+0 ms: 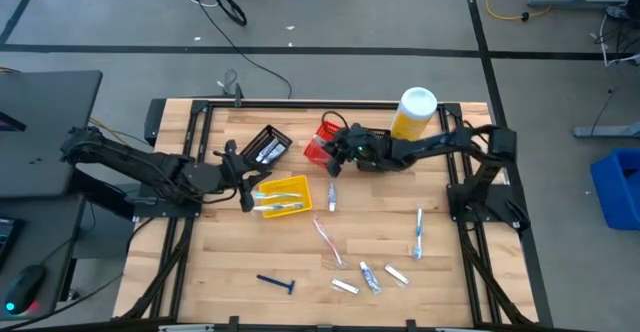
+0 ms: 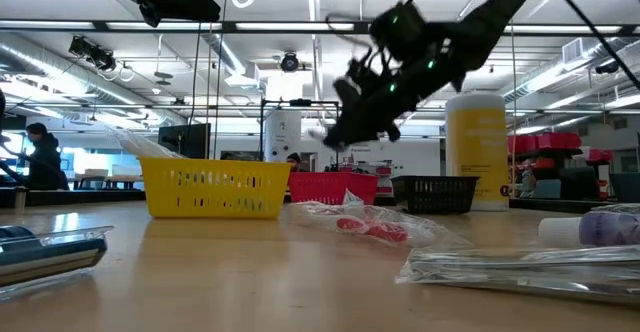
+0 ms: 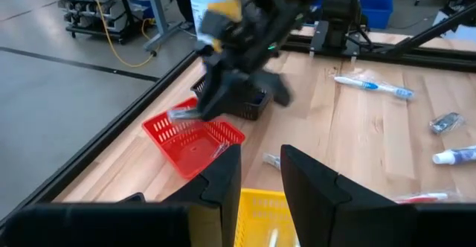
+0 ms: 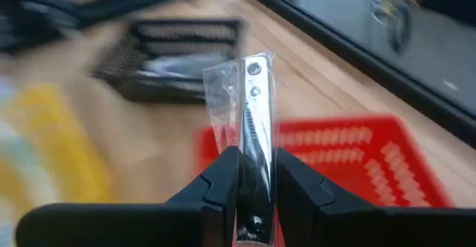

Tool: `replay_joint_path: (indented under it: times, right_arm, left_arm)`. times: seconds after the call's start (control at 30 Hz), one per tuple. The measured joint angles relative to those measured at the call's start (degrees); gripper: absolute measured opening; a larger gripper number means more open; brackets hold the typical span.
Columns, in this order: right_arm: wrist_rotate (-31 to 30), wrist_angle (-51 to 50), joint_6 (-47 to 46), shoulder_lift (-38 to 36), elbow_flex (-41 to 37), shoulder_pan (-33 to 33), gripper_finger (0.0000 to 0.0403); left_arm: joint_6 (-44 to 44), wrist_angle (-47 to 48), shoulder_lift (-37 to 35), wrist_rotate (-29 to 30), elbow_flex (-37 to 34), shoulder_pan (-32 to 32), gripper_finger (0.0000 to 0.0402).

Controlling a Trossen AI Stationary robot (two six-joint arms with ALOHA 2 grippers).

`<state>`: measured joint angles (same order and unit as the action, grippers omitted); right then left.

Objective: Pick & Place Travel size toiletries
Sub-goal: Put the silver nail cutter into the red bin, then put the blue razor into the right black bin

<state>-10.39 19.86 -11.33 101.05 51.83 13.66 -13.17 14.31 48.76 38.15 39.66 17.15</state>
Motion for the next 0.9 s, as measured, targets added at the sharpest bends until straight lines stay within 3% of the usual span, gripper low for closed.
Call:
replay_joint_path:
  times: [0.2,0.33,0.73,0.9]
  right_arm:
    - [-1.2,-0.2,-1.2,5.5,0.4,3.7,0.0075]
    - [3.3,-0.3,-1.3,6.8,0.4,6.1,0.0080]
    - [5.0,1.4,0.3,7.0,0.4,6.5,0.0154]
    - [5.7,1.4,1.3,7.0,0.4,6.5,0.0171]
  left_arm:
    - [0.0,0.2,0.0,-0.2,0.0,0.0,0.0105]
    - [0.0,0.0,0.0,-0.2,0.0,0.0,0.0105]
    - [0.1,0.2,0.0,-0.6,-0.1,0.0,0.0105]
    - [-0.1,-1.2,0.1,-5.9,-1.6,0.3,0.0105]
